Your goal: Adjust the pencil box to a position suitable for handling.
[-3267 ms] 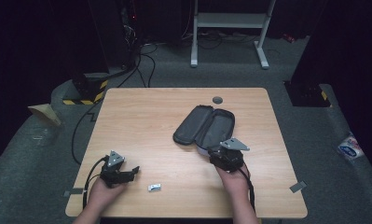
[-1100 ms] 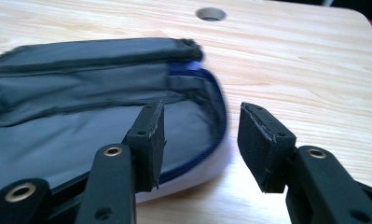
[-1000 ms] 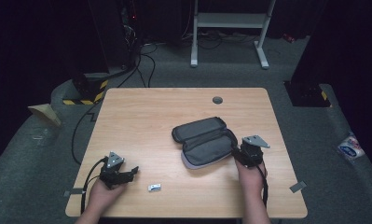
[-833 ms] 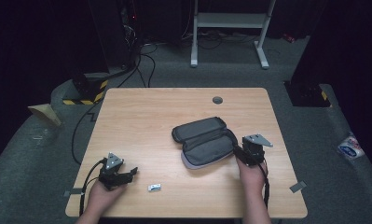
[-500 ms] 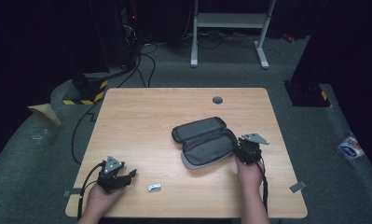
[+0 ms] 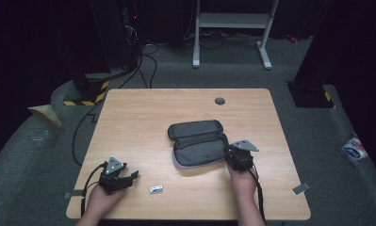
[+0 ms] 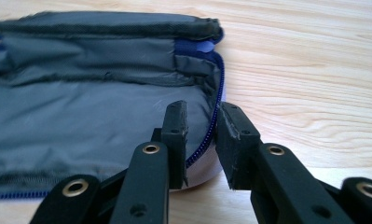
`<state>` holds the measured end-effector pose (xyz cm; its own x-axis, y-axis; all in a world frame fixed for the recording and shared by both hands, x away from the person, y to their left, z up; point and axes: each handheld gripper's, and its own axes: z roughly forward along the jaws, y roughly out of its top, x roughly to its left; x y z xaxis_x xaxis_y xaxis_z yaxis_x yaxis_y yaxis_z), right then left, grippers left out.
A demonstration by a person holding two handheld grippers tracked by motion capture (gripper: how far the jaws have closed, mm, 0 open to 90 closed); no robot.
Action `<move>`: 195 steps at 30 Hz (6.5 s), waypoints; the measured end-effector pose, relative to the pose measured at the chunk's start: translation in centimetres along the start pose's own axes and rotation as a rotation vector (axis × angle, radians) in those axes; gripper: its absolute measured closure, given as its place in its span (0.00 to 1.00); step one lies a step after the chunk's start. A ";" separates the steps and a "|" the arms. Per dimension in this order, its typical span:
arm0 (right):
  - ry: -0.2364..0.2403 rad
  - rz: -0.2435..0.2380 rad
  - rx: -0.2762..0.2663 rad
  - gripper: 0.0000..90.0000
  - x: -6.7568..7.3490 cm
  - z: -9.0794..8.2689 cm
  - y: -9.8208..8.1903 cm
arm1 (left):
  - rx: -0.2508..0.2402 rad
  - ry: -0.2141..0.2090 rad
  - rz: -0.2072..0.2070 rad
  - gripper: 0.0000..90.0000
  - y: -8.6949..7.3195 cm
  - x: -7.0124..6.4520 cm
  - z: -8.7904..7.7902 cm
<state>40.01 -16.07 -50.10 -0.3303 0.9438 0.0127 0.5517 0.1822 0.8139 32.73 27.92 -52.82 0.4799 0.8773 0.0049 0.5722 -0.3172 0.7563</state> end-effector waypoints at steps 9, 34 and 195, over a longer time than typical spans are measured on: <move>0.045 -0.027 0.006 0.81 2.0 -0.4 -0.6 | 0.015 0.001 -0.002 0.47 0.5 0.0 0.3; 0.088 -0.061 -0.015 0.81 4.1 -2.0 -3.4 | -0.159 -0.224 -0.024 0.48 6.1 -6.4 3.7; -0.008 -0.028 0.133 0.38 -3.6 -4.2 -5.7 | -0.024 -0.027 0.045 0.78 -0.4 -2.6 -0.5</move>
<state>34.89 -21.64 -52.34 -0.3407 0.9401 -0.0140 0.6395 0.2427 0.7295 30.93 25.94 -52.76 0.5224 0.8524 0.0223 0.5335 -0.3471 0.7713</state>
